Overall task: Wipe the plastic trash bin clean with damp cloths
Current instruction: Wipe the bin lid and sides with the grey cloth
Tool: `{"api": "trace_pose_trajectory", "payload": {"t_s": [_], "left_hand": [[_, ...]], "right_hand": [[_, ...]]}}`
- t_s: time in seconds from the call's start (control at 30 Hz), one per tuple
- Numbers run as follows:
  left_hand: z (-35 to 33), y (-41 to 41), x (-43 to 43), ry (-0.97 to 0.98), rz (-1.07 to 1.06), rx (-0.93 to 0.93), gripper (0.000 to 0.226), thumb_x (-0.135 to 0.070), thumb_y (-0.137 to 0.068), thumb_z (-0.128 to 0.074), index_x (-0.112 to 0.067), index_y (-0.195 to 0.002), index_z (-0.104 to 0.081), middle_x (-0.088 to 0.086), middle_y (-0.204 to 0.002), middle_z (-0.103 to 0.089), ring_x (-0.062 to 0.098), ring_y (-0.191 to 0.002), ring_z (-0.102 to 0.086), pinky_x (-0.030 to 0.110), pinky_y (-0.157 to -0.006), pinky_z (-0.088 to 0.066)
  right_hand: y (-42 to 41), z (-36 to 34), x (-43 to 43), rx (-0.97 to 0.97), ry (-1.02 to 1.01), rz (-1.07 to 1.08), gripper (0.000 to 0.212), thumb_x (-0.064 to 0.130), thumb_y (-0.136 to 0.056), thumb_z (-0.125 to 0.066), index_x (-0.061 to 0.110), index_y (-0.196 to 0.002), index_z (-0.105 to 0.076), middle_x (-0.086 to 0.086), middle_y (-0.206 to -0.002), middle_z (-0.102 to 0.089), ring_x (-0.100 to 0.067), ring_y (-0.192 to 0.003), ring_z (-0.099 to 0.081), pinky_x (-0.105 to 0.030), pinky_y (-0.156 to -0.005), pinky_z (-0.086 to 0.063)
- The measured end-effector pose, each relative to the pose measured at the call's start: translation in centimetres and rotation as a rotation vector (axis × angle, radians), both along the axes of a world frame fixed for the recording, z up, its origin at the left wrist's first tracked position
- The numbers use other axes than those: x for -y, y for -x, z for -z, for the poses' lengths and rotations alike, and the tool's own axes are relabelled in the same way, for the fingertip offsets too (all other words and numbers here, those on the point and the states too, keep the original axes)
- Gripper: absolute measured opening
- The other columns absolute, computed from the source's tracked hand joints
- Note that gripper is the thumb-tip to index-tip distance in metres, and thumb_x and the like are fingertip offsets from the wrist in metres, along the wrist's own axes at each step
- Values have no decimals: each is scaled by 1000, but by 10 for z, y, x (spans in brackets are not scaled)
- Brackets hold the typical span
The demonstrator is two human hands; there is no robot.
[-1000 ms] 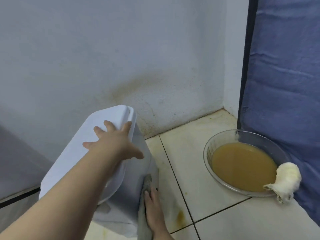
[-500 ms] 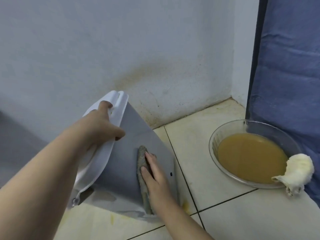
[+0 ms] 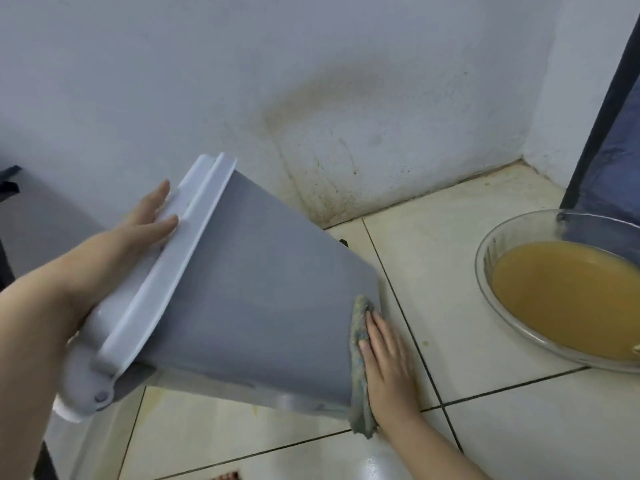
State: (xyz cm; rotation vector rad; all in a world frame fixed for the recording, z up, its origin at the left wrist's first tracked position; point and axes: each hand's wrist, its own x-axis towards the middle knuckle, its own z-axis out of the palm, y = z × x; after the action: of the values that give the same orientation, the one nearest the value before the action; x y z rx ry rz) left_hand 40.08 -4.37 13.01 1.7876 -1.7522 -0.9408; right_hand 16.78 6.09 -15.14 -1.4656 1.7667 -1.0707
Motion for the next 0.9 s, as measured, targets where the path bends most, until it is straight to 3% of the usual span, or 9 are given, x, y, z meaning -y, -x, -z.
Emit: {"api": "trace_pose_trajectory", "payload": {"t_s": [0.1, 0.2, 0.33, 0.43, 0.53, 0.6, 0.67, 0.8, 0.9], "left_hand": [[12, -7, 7, 69, 6, -48, 54, -33, -83, -55, -52, -130, -35, -35, -135, -36, -14, -116, -42, 12, -91, -29], [14, -2, 11, 113, 3, -58, 57, -18, -93, -47, -33, -144, -27, -20, -142, -33, -3, -123, -37, 15, -95, -29], [16, 2, 7, 122, 34, -60, 58, -33, -87, -54, -45, -139, -31, -25, -138, -35, -3, -123, -40, 25, -105, -26], [15, -4, 5, 115, 36, -91, 52, -29, -89, -54, -54, -131, -35, -33, -133, -39, -10, -122, -40, 24, -104, -27], [14, -10, 2, 95, 37, -102, 49, -37, -76, -57, -63, -114, -40, -44, -121, -41, -26, -111, -40, 20, -101, -27], [13, -9, 1, 75, 43, -111, 49, -40, -72, -58, -67, -110, -42, -46, -123, -40, -16, -121, -38, 23, -106, -26], [12, -4, -1, 76, 61, -120, 55, -33, -82, -56, -61, -126, -36, -37, -135, -36, -8, -129, -34, 26, -109, -23], [10, 11, -8, 109, 57, -74, 56, -27, -93, -49, -50, -140, -28, -31, -142, -30, -7, -130, -30, 22, -108, -20], [9, 11, -10, 127, 47, -64, 55, -24, -94, -47, -45, -142, -28, -30, -142, -29, -7, -131, -29, 24, -112, -18]], "right_hand": [[-13, -28, 14, 227, -203, -5, 50, 32, -103, -25, 27, -149, -7, 9, -159, -1, -6, -145, 4, -25, -117, 3], [-54, -94, 39, 155, -36, -138, 56, 40, -101, -23, 22, -150, -1, 2, -160, 6, -9, -145, 9, -28, -117, 9], [-96, -156, 32, 154, 428, -310, 55, 59, -93, -16, 47, -145, -2, 9, -159, -6, -5, -145, 5, -30, -118, 4], [-58, -90, 6, 91, 515, -276, 49, 47, -97, -31, 37, -145, -20, 8, -155, -24, -10, -144, -17, -34, -117, -15], [-9, -19, -1, -18, 72, -105, 47, 25, -102, -29, 25, -146, -11, 13, -154, -1, -12, -146, -9, -36, -118, -8], [-1, -21, 27, -38, -279, -66, 51, 29, -103, -21, 22, -149, 2, 8, -156, 11, -12, -147, 1, -34, -118, 0], [-14, -62, 67, 53, -353, -47, 56, 35, -103, -21, 16, -150, 3, -3, -160, 6, -17, -147, 3, -34, -118, 1], [-83, -153, 85, 111, 128, -238, 59, 46, -99, -20, 24, -150, 2, 1, -160, 7, -10, -145, 11, -30, -116, 11], [-92, -150, 39, 106, 520, -407, 56, 53, -96, -19, 37, -148, -6, 9, -159, -6, -4, -145, 3, -27, -117, 5]]}}
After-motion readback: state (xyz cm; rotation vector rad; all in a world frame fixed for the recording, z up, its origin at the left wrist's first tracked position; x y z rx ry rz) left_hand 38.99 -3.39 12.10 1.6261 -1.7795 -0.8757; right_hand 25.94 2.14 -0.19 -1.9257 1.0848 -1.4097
